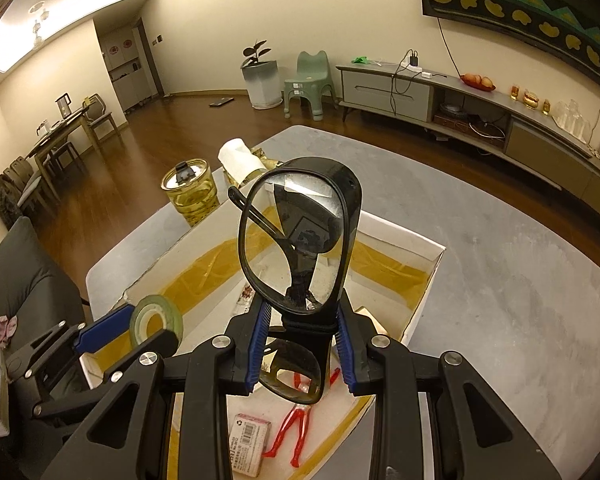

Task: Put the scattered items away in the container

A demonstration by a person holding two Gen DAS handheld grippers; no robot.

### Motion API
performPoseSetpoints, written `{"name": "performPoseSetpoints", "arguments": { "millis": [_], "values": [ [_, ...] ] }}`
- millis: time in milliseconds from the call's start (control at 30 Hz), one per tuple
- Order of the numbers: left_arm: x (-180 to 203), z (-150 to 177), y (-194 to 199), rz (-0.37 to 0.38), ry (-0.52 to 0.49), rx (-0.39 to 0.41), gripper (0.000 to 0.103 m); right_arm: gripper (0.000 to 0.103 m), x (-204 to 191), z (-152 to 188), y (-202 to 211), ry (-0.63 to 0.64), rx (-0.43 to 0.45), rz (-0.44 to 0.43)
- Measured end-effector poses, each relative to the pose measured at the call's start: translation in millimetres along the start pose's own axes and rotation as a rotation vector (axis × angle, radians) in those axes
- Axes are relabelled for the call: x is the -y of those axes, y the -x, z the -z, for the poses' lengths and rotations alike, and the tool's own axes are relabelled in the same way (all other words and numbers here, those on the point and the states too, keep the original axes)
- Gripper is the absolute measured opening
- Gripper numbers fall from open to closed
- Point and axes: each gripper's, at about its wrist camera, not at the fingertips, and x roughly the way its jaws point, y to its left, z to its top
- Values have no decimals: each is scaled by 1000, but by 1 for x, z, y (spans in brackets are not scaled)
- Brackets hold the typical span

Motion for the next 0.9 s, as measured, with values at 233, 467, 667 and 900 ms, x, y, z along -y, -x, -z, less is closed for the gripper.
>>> {"name": "performPoseSetpoints", "arguments": {
  "millis": [233, 467, 667, 900],
  "values": [
    [3, -2, -6, -4, 1, -5, 50, 33, 11, -9, -16, -17, -43, 19],
    [0, -8, -15, 73, 51, -44, 51, 54, 22, -17, -29, -34, -77, 38],
    [-10, -11, -10, 79, 86, -38, 51, 59, 25, 11, 14, -25, -29, -30],
    [-6, -6, 1, 119, 81, -44, 51, 77, 11, 70, 78, 81, 20, -65]
  ]
}}
